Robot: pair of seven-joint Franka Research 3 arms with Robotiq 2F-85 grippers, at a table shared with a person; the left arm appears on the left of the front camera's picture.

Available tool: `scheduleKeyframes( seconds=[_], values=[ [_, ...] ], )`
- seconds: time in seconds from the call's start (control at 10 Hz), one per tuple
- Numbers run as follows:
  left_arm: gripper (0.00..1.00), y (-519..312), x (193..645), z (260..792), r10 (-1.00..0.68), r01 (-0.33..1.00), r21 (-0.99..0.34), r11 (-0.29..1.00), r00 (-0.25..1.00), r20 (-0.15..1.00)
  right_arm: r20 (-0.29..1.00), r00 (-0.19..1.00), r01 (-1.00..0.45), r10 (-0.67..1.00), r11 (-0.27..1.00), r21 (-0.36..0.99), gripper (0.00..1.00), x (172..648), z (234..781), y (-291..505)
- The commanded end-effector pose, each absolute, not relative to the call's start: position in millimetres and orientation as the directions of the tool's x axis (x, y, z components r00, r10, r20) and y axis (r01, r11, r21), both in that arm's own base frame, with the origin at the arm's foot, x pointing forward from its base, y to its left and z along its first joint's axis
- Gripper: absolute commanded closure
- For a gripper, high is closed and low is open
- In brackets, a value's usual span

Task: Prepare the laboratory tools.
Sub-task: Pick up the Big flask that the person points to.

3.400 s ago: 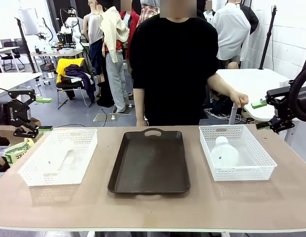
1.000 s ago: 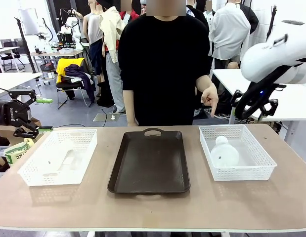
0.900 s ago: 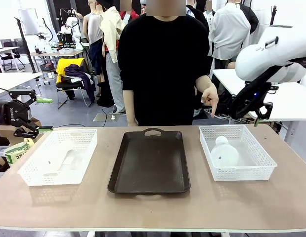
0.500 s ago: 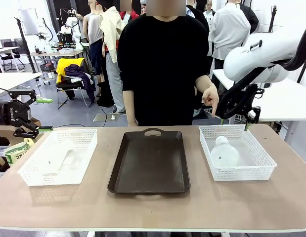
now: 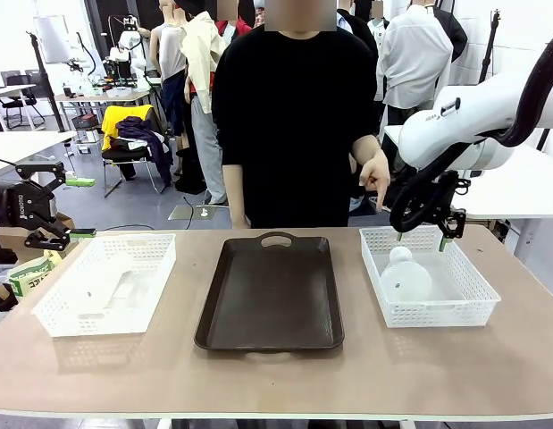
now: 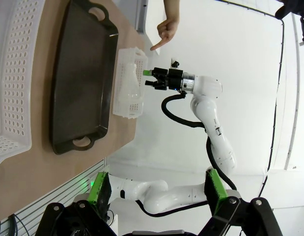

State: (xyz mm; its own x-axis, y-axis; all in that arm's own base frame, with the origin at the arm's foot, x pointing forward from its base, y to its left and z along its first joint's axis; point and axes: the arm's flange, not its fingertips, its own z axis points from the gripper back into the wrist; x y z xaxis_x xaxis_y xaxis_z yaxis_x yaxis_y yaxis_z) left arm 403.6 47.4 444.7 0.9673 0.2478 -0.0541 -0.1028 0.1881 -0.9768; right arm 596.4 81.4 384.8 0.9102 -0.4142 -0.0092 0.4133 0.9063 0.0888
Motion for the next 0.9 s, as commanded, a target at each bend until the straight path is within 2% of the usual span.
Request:
scheduleKeyframes(
  seconds=[0.0, 0.5, 0.8],
  values=[
    [0.00, 48.5, 402.3, 447.6, 0.246, -0.110, -0.978, 0.178, 0.967, -0.064, -0.003, 0.910, 0.413, -0.415, 0.906, 0.093, 0.00, 595.9, 392.8, 80.7],
    [0.00, 48.5, 402.3, 447.6, 0.246, -0.110, -0.978, 0.178, 0.967, -0.064, 0.042, 0.920, 0.386, -0.389, 0.921, 0.056, 0.00, 586.0, 395.7, 94.1],
    [0.00, 48.5, 402.3, 447.6, 0.246, -0.110, -0.978, 0.178, 0.967, -0.064, 0.054, 0.913, 0.404, -0.404, 0.915, 0.011, 0.00, 599.2, 384.6, 98.0]
  ],
)
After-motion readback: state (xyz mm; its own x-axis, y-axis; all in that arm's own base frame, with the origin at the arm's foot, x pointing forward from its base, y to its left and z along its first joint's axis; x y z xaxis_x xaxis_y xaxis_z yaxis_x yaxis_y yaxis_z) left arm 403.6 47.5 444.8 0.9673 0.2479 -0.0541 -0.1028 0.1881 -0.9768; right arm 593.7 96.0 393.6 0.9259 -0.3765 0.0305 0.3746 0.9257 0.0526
